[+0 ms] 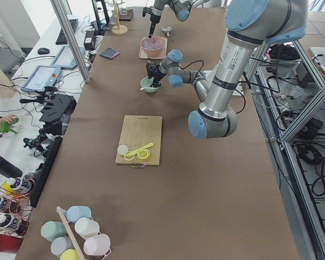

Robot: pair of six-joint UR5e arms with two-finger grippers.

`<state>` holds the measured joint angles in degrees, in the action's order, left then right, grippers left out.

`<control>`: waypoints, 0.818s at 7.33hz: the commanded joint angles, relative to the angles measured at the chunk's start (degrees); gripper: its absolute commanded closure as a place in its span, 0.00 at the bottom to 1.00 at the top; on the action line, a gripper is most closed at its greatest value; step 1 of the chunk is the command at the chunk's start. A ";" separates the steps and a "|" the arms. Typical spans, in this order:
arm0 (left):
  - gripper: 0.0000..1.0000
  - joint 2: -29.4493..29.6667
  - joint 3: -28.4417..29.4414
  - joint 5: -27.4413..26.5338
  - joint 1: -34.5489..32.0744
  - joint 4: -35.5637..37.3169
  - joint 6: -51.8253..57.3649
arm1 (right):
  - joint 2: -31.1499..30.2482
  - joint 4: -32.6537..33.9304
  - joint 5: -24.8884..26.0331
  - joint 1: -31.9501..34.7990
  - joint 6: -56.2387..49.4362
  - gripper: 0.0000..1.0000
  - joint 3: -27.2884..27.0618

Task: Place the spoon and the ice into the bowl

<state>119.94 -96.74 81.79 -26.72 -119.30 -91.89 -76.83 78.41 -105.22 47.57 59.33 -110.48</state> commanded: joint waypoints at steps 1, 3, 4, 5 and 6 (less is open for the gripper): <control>0.02 -0.23 -8.84 6.66 -2.35 11.79 11.83 | -0.08 0.69 1.67 -0.80 0.44 0.02 0.00; 0.02 -4.50 -14.95 17.58 -9.64 19.54 24.68 | -0.17 0.78 4.04 -2.20 2.45 0.12 1.13; 0.02 -6.27 -14.97 18.84 -11.41 19.37 30.39 | 0.27 0.78 6.24 -3.34 2.46 0.20 2.45; 0.02 -6.90 -14.88 18.76 -11.60 19.37 30.97 | 0.27 0.78 6.52 -3.62 2.46 0.29 2.72; 0.02 -6.91 -14.88 18.67 -11.60 19.37 30.98 | 0.53 0.78 6.61 -4.05 2.46 0.34 3.07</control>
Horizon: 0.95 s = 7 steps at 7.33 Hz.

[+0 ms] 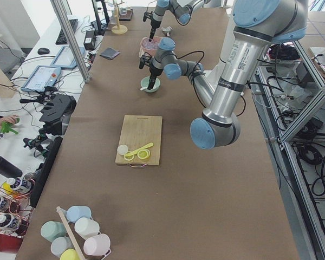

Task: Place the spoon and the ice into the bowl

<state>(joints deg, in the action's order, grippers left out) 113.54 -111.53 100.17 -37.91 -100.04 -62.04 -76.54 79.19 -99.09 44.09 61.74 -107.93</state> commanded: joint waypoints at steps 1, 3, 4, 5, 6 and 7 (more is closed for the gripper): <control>0.02 -0.60 -0.09 0.29 -0.41 0.11 1.13 | 0.60 0.00 1.26 -1.02 0.04 0.35 0.97; 0.02 -0.60 0.00 0.29 -0.41 0.11 1.13 | 0.25 0.00 3.54 -2.25 -0.04 0.36 1.06; 0.02 -0.60 -0.09 0.29 -0.41 0.11 1.04 | -0.27 0.00 3.81 -2.60 -0.04 0.35 0.80; 0.02 -0.60 0.00 0.29 -0.41 0.11 0.95 | -0.54 0.09 3.90 -3.13 0.04 0.35 0.71; 0.02 -0.95 0.00 0.29 -0.41 0.02 0.87 | -0.80 0.18 3.64 -3.48 1.18 0.36 0.62; 0.02 -0.95 0.00 0.29 -0.32 0.02 0.69 | -0.63 2.79 3.47 -4.70 6.15 0.35 -0.51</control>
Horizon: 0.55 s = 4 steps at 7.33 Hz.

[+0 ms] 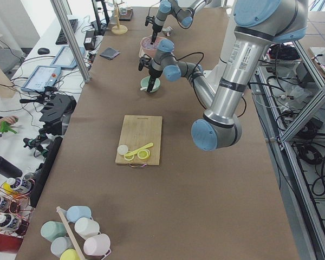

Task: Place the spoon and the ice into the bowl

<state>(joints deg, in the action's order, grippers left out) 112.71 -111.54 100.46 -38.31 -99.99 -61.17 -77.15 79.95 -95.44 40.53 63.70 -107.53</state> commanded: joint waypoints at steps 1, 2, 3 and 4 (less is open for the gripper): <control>0.02 -0.12 0.19 -0.09 0.08 -0.03 -0.27 | -0.10 4.84 -0.62 -1.76 6.50 0.34 -3.89; 0.02 -0.12 0.27 -0.09 0.08 -0.03 -0.18 | -0.02 7.13 -0.97 -3.16 10.53 0.34 -4.96; 0.02 -0.12 0.28 -0.09 0.08 -0.03 -0.18 | 0.07 7.24 -0.98 -4.31 13.61 0.34 -4.97; 0.02 -0.03 0.28 -0.09 0.08 -0.03 -0.18 | 0.25 7.33 -0.98 -5.19 15.82 0.33 -4.63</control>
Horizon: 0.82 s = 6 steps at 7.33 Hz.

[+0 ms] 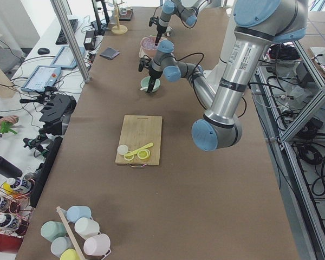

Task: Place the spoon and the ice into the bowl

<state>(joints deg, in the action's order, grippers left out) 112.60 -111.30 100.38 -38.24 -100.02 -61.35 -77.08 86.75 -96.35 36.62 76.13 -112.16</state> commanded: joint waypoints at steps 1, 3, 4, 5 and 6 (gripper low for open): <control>0.02 0.07 0.03 0.00 0.09 0.00 0.01 | 0.35 0.53 0.02 -1.54 3.84 0.33 0.27; 0.02 0.07 0.12 0.08 0.09 0.00 0.35 | 0.44 0.53 0.37 -2.69 5.25 0.34 0.45; 0.02 0.16 0.12 0.08 0.09 0.00 0.36 | 0.44 0.53 0.72 -3.56 5.95 0.35 1.06; 0.02 0.16 0.12 0.08 0.09 0.00 0.36 | 0.26 0.53 1.51 -3.92 5.95 0.38 1.33; 0.02 0.16 0.12 0.08 0.09 0.00 0.36 | 0.09 0.62 2.04 -4.53 5.96 0.44 1.42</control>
<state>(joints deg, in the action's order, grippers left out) 112.75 -111.19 100.45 -38.15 -100.02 -61.01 -76.80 87.30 -95.02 32.81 81.97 -110.97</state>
